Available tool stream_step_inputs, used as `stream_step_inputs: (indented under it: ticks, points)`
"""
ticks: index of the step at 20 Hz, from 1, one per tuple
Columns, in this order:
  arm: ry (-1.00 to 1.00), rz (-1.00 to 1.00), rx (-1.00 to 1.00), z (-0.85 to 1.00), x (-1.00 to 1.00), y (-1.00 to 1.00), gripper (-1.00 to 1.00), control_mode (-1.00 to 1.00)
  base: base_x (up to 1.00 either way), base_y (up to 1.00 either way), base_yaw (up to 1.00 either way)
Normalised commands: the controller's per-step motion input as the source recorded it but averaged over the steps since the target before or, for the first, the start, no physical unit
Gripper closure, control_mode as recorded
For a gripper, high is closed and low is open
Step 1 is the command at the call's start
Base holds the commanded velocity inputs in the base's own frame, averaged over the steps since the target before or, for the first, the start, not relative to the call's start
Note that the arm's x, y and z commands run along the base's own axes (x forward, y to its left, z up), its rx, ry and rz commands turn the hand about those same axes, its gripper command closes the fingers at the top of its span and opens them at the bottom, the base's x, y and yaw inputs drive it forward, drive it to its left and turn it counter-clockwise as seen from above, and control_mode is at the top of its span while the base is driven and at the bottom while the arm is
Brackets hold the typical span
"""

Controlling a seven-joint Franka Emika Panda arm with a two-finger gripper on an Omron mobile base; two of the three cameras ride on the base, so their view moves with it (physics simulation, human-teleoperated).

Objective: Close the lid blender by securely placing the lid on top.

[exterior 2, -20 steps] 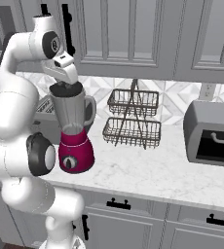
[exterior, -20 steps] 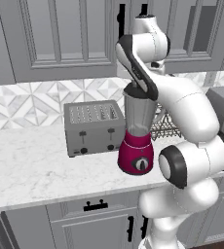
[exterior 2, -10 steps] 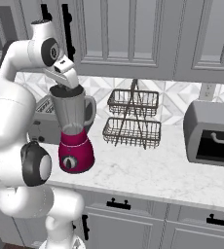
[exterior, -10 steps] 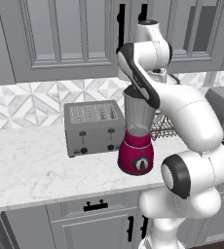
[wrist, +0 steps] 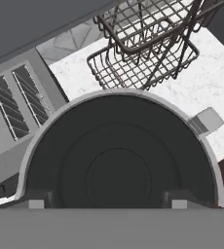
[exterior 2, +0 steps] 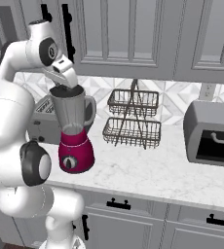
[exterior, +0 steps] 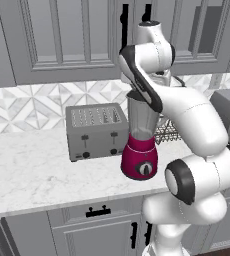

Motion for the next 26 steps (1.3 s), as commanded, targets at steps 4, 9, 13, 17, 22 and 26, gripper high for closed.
stream_step_inputs:
  ticks: [4, 9, 13, 17, 22, 26]
  points:
    - [-0.05, 0.00, -0.12, 0.00, -0.55, 0.07, -1.00, -1.00, 0.00, 0.00, 0.00]
    - [-0.06, 0.00, -0.20, -0.13, -1.00, 0.30, -1.00, -1.00, 0.00, 0.00, 0.00]
    - [0.00, 0.00, -0.15, -0.36, -1.00, 0.34, -1.00, -1.00, 0.00, 0.00, 0.00]
    - [0.08, 0.00, -0.19, -0.86, -1.00, 0.35, -1.00, -1.00, 0.00, 0.00, 0.00]
    - [0.20, 0.00, -0.28, -1.00, -0.71, 0.43, -1.00, -1.00, 0.00, 0.00, 0.00]
    - [0.19, 0.04, -0.27, -0.93, -0.32, 0.38, -1.00, -1.00, 0.00, 0.00, 0.00]
